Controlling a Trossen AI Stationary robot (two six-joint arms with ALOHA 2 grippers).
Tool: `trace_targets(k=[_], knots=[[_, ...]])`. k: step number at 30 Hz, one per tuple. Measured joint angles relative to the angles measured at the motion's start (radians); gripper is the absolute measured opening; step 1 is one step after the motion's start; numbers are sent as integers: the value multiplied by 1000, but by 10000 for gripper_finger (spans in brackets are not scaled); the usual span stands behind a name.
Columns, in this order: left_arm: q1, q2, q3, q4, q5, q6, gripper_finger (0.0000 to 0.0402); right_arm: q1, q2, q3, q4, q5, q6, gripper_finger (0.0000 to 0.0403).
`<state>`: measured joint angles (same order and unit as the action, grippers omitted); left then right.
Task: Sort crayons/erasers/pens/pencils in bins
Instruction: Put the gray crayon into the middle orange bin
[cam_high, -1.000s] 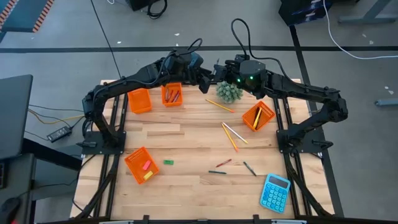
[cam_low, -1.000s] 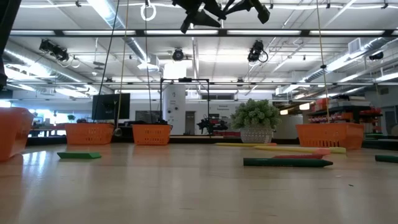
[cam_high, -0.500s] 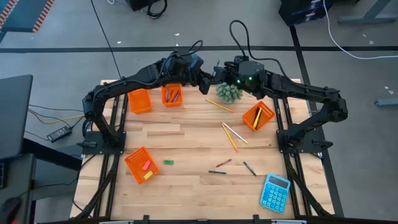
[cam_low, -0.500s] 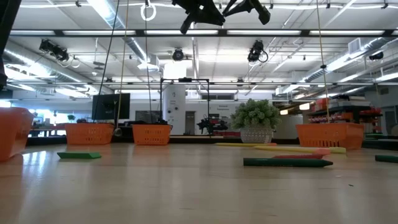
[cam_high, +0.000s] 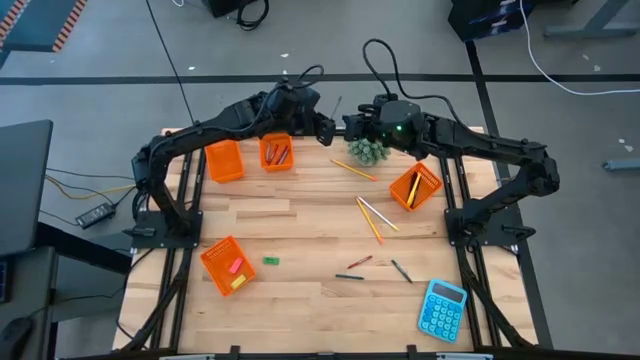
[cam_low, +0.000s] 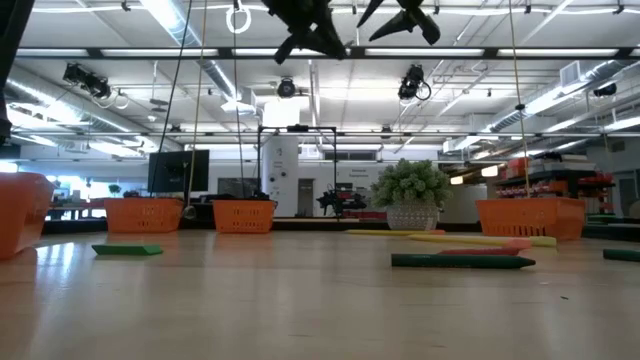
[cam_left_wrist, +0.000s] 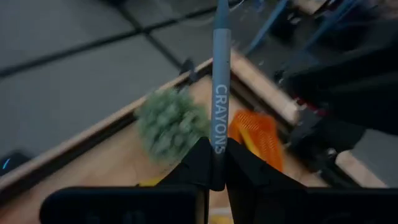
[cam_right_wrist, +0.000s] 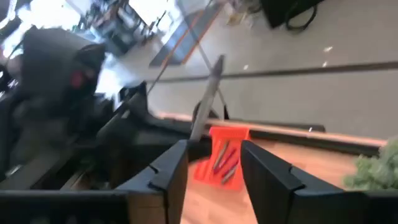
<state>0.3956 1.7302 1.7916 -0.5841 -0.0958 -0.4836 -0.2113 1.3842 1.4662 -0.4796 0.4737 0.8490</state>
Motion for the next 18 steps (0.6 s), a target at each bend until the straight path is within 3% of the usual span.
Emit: trace_targets(k=[7,18], knots=[[74,16,1,-302,-105,-1,40,47,0,0,-116,-71,-70,167],[203,137,0,-493,32,234,41,92,0,0,-326,-18,-128,165]])
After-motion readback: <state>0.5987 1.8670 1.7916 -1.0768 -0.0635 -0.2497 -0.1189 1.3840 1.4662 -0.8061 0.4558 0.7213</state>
